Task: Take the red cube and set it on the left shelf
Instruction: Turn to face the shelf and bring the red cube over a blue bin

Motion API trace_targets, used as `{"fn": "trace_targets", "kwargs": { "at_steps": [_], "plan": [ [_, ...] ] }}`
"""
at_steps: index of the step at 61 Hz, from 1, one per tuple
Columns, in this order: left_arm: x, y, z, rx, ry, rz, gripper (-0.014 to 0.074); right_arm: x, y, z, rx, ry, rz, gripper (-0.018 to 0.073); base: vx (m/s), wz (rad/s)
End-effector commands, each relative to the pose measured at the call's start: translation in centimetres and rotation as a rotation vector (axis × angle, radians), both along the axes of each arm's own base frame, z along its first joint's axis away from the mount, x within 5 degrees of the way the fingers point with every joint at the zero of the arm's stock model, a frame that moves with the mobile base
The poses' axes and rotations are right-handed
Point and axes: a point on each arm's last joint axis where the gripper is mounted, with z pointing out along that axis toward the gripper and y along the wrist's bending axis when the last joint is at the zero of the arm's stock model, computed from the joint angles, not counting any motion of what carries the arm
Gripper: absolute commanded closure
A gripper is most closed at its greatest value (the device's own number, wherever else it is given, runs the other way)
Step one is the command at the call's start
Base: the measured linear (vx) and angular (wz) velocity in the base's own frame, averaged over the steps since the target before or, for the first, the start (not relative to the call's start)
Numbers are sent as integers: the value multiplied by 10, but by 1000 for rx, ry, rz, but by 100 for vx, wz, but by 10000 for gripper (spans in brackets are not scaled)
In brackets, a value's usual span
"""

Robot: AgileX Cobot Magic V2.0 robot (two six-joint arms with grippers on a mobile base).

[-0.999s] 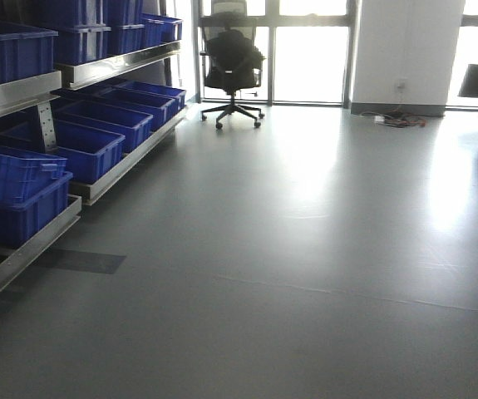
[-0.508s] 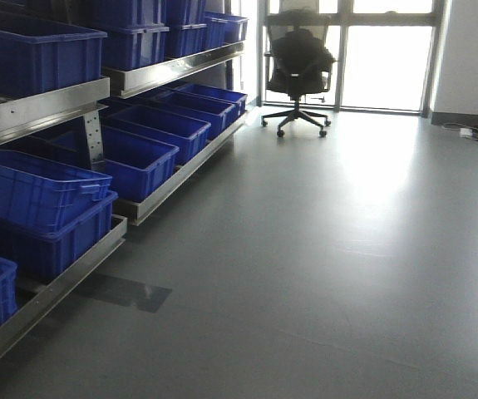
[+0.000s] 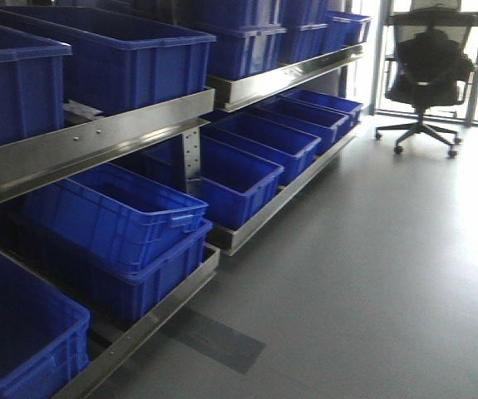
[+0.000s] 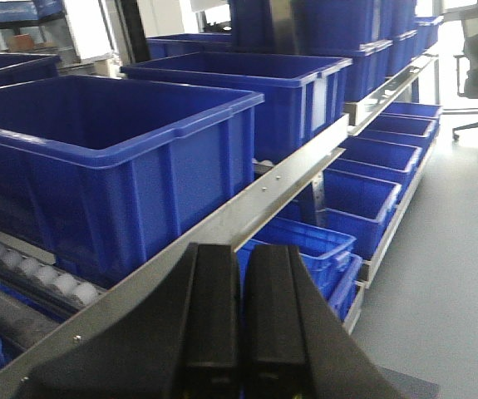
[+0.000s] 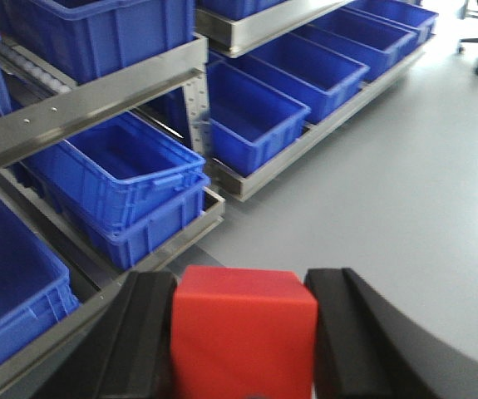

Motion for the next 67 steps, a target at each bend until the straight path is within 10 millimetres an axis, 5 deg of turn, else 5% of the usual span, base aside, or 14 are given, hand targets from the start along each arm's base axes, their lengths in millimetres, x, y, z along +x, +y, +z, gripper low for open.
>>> {"fn": "trace_targets", "kwargs": {
  "at_steps": [1,67],
  "plan": [
    [1,0,0,-5,-62,-4,491,0,0,18,8,-121,2,501,49,48],
    [1,0,0,-5,-62,-4,491,0,0,18,8,-121,2,501,29,71]
  ]
}}
